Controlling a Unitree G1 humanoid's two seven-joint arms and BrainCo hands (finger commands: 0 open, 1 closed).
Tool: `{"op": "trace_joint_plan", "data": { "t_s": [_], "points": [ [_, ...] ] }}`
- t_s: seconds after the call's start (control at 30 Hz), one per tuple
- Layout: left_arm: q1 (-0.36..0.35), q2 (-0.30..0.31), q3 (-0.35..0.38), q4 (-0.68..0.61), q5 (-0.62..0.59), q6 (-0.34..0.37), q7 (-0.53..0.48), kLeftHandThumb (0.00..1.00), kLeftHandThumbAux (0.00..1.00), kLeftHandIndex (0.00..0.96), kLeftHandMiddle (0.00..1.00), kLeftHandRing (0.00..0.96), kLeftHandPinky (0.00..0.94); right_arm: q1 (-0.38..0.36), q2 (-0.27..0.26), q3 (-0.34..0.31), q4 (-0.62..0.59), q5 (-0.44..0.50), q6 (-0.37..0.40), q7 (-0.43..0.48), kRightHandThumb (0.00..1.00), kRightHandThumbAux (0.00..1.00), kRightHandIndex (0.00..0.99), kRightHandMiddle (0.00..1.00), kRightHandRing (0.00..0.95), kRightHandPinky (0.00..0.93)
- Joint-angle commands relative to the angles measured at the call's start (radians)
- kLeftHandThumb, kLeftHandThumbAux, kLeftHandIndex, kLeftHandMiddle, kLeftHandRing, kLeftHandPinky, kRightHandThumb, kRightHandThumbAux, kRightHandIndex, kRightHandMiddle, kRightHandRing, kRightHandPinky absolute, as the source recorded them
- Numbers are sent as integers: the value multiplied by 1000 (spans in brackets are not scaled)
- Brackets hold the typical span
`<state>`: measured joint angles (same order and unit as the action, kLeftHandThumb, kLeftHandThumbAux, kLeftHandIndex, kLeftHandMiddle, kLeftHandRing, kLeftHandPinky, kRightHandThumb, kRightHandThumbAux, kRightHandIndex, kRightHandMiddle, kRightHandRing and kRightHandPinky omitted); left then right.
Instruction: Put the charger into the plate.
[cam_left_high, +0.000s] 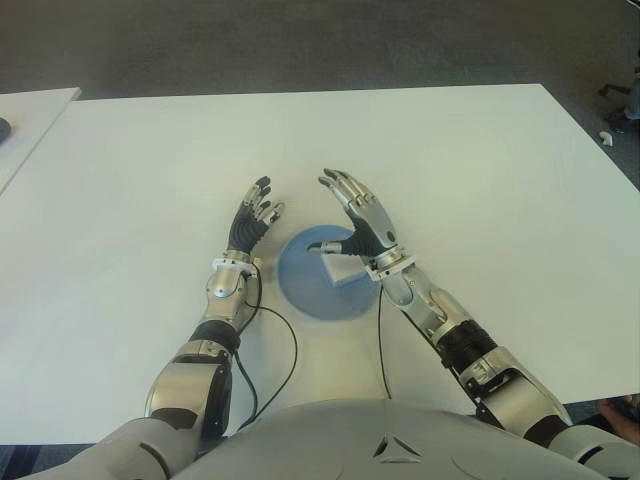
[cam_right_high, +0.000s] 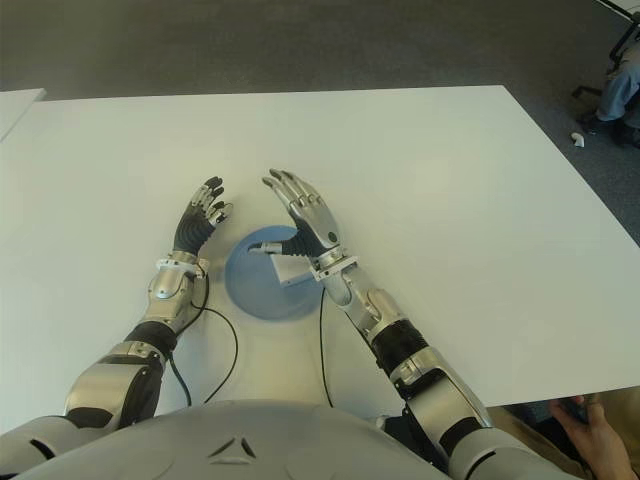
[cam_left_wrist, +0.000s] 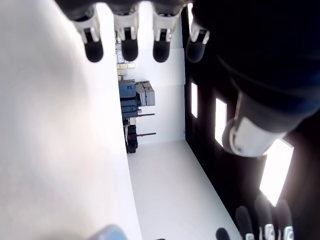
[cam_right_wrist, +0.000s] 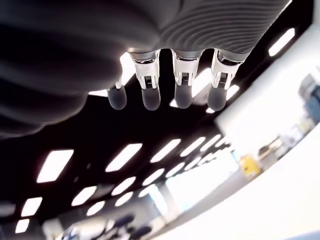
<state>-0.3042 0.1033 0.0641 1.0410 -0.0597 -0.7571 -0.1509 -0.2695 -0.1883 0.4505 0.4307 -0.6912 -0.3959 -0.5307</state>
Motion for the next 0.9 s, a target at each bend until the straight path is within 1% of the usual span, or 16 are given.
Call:
{"op": "trace_joint_plan", "data": {
  "t_s": [0.03, 0.13, 0.2, 0.4, 0.57, 0.9],
  "points": [
    [65, -19, -2, 89, 0, 279, -20, 4, 629, 98, 61, 21, 26, 8, 69, -143, 98, 244, -46, 45, 140, 402, 0, 0, 0, 0],
    [61, -21, 0, 93, -3, 284, -20, 6, 622, 100, 65, 22, 27, -13, 84, -207, 192, 340, -86, 68, 134, 427, 0, 0, 0, 0],
    [60, -22, 1, 93, -5, 285, -22, 6, 615, 102, 71, 25, 32, -18, 95, -232, 222, 375, -99, 71, 128, 446, 0, 0, 0, 0],
    [61, -23, 1, 92, -5, 281, -27, 11, 589, 112, 87, 35, 44, -17, 120, -265, 241, 414, -101, 80, 109, 459, 0, 0, 0, 0],
    [64, -22, -4, 90, 0, 273, -32, 15, 573, 116, 86, 31, 24, -16, 132, -291, 260, 444, -88, 94, 100, 465, 0, 0, 0, 0],
    [60, -24, -6, 93, 4, 274, -20, 13, 564, 123, 84, 21, 2, -29, 142, -330, 314, 474, -98, 136, 89, 481, 0, 0, 0, 0]
  ]
}}
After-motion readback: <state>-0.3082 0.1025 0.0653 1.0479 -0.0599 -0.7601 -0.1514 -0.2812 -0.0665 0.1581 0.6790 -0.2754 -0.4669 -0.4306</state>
